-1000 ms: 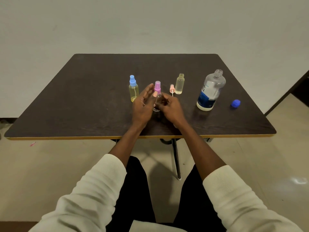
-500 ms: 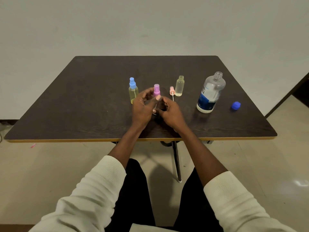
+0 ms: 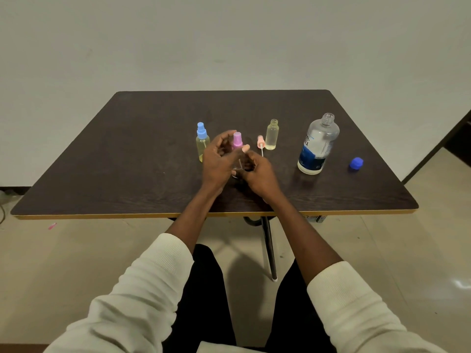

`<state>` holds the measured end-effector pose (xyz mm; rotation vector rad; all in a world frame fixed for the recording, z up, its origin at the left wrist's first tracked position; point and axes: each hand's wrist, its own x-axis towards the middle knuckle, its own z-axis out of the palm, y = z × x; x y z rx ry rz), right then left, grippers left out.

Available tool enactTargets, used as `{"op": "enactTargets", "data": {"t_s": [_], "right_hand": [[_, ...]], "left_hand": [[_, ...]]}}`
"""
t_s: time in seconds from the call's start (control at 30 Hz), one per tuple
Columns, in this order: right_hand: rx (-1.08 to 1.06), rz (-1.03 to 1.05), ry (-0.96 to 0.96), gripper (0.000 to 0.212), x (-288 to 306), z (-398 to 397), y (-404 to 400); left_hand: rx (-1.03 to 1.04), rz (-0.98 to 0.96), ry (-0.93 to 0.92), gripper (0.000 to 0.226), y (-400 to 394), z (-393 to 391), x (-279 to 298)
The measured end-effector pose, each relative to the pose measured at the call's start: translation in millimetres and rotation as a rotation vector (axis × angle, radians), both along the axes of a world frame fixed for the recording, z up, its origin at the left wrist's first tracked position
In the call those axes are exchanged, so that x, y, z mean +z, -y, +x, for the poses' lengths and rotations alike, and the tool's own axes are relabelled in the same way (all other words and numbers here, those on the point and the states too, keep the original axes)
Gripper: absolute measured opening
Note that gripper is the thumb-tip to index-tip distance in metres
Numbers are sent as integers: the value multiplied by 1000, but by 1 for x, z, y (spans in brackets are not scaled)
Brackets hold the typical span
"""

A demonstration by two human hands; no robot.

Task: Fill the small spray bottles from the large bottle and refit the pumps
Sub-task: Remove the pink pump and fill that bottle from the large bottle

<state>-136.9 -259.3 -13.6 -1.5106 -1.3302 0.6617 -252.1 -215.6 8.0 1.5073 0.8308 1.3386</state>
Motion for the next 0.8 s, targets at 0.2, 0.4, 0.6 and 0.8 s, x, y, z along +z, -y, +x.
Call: {"op": "enactTargets", "data": {"t_s": [0.2, 0.4, 0.6, 0.8], "right_hand": [[10, 24, 11, 46, 1, 0, 1], [-2, 13, -4, 47, -2, 1, -1], [15, 19, -5, 41, -3, 2, -1], [-5, 3, 0, 37, -6, 2, -4]], "left_hand": [[-20, -32, 12, 29, 1, -4, -6], [2, 1, 16, 43, 0, -4, 0], [-36, 12, -18, 35, 1, -3, -7], [104, 1, 92, 36, 1, 0, 8]]}}
